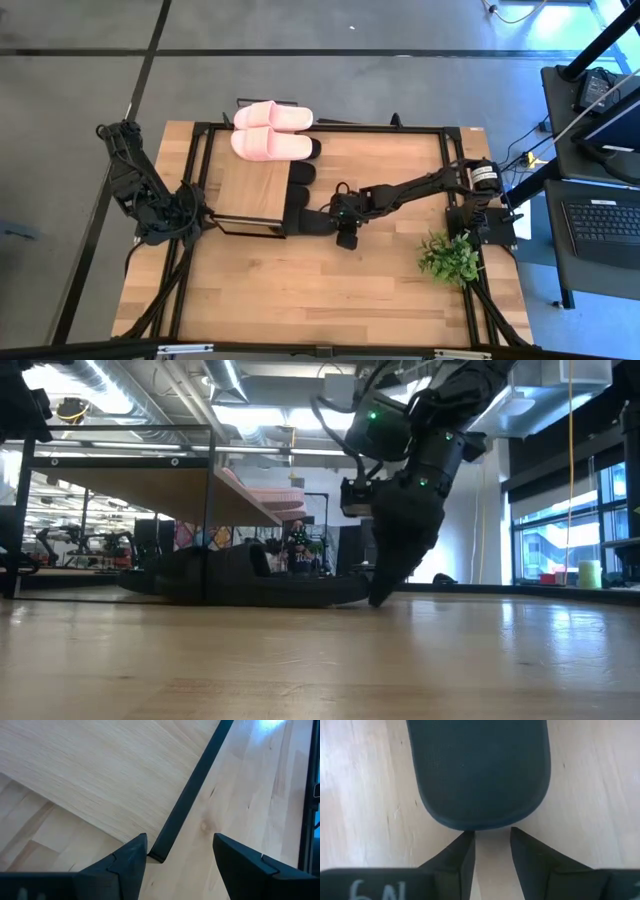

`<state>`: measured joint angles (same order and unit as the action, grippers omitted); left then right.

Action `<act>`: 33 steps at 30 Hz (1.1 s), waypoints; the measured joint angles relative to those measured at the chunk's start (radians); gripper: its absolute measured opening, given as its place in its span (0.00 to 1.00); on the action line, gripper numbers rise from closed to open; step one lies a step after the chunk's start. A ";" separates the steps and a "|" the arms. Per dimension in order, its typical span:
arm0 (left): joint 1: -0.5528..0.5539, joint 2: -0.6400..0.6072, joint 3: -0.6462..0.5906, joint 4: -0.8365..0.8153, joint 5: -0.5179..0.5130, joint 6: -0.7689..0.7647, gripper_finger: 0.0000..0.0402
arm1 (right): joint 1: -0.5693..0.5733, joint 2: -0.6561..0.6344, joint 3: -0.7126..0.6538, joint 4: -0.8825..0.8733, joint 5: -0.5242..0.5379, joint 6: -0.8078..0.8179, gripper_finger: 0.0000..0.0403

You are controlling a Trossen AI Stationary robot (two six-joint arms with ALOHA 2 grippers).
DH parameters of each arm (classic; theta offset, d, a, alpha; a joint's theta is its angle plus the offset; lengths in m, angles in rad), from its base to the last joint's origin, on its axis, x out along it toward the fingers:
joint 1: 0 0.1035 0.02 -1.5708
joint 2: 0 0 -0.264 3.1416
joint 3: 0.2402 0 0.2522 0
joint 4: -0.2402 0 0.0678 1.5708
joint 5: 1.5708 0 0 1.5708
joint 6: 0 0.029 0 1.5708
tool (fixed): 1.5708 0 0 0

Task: Pick and place slides into the shelf
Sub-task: Put the black slide under the shelf

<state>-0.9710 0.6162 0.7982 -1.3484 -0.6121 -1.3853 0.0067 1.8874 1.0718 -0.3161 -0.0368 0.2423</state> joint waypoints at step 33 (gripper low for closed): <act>0.000 -0.008 0.071 -0.001 -0.027 0.032 0.54 | 0.003 -0.001 -0.003 0.107 -0.068 -0.013 0.31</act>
<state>-0.9710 0.6086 0.8696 -1.3491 -0.6395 -1.3533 0.0101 1.8866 1.0691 -0.2088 -0.1052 0.2298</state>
